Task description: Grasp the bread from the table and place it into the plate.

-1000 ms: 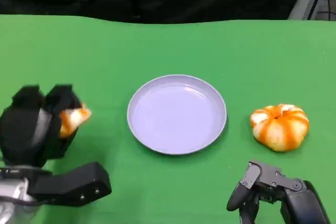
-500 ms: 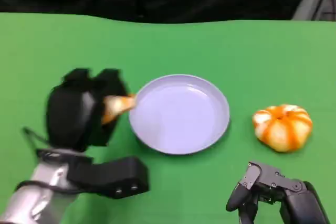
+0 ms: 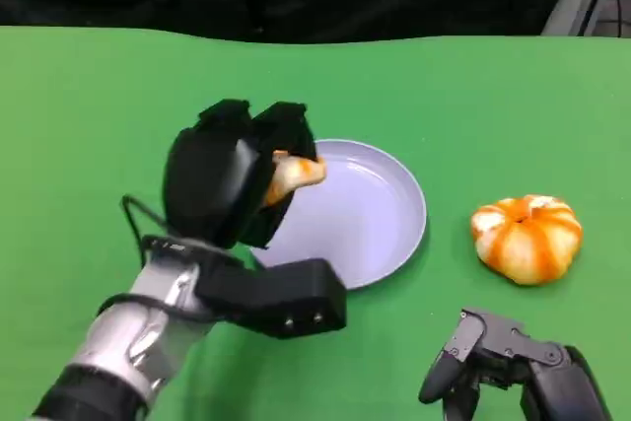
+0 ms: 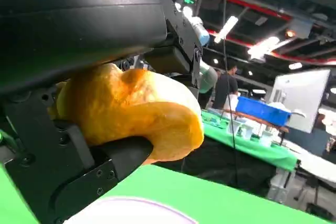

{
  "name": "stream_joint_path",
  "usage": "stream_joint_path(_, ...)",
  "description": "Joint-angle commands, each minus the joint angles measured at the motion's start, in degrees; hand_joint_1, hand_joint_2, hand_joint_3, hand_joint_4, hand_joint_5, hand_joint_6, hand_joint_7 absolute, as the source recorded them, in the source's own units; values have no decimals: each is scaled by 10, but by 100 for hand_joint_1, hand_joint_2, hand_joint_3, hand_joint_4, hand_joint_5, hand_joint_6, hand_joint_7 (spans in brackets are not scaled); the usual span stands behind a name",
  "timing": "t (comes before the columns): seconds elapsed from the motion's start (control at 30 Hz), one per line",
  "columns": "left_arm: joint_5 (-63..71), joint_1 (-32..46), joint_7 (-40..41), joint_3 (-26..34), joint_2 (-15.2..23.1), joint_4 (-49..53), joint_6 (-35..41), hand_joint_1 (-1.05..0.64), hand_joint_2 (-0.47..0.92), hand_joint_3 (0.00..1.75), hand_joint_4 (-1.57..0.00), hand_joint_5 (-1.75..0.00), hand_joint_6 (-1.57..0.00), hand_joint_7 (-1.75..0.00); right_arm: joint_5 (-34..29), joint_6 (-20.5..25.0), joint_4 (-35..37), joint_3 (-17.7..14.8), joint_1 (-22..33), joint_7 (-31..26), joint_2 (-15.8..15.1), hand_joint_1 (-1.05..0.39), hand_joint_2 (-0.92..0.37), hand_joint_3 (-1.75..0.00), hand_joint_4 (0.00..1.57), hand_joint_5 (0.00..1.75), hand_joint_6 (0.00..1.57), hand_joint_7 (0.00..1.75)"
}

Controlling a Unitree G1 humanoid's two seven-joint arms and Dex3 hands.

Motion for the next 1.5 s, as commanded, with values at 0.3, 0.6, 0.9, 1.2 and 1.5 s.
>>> stream_joint_path(0.3,-41,-91,-177,-30,-49,99,69,-17,50,78,-70,-140,-64,-93,-4,0,-7,6,3,-5,-3,-3,-19,-163,88,175,82,147)
stream_joint_path(0.6,-15,-95,-375,-69,-41,39,215,-70,92,21,0,-21,-2,-2,-5,2,-11,8,6,-7,-2,-3,-20,-163,88,175,82,148)
stream_joint_path(0.9,-23,-64,-485,-81,2,-40,246,-87,92,41,0,0,-2,-1,0,3,-13,3,6,-5,-4,-2,-20,-164,88,175,82,148)
stream_joint_path(1.2,-82,35,-529,-21,65,-217,232,-85,92,41,-3,-2,-6,-3,-1,2,-12,4,7,-5,-3,-3,-18,-165,88,175,82,148)
stream_joint_path(1.5,-263,242,-419,140,35,-389,90,-34,91,17,-34,-105,-50,-35,-3,5,-17,6,10,-5,-3,-3,-19,-164,89,175,82,147)
